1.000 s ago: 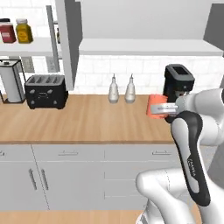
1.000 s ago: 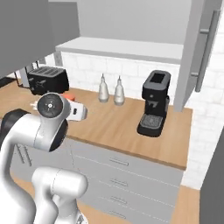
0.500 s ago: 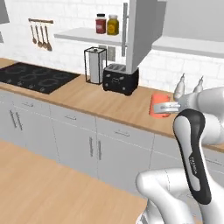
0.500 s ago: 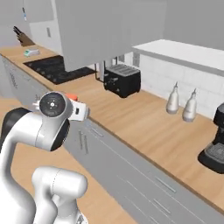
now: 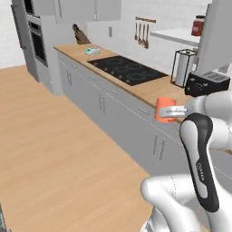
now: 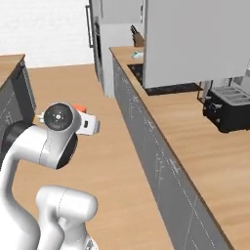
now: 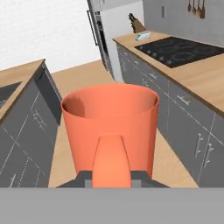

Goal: Gather all objects into one cabinet and sort the glasses and bowls to opposite sides.

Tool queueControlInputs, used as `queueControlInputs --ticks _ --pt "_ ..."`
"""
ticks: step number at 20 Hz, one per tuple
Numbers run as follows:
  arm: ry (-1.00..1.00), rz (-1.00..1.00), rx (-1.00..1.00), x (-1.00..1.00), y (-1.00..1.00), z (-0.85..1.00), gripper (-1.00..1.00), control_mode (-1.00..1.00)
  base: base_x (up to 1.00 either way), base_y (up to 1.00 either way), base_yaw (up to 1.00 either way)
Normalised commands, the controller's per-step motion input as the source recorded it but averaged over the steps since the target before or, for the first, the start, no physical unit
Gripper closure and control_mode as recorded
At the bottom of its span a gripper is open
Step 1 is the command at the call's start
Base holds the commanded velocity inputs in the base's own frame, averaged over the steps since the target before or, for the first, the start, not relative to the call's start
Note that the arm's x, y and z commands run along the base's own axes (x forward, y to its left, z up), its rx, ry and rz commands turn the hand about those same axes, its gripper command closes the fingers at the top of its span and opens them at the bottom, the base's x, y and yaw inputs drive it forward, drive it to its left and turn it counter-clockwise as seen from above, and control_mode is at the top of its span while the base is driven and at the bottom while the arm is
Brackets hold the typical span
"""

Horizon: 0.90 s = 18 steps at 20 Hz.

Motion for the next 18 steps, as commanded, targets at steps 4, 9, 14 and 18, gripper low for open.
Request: queueControlInputs --ticks 4,9,14,18 --pt "0.00 0.00 0.00 0.00 0.00 0.00 1.00 1.00 0.55 0.06 0.63" --pt "0.00 0.00 0.00 0.00 0.00 0.00 1.00 1.00 0.96 0.38 0.40" --pt "0.00 0.00 0.00 0.00 0.00 0.00 1.00 1.00 1.00 0.34 0.10" --pt "0.00 0.00 0.00 0.00 0.00 0.00 1.00 1.00 1.00 0.41 0.00"
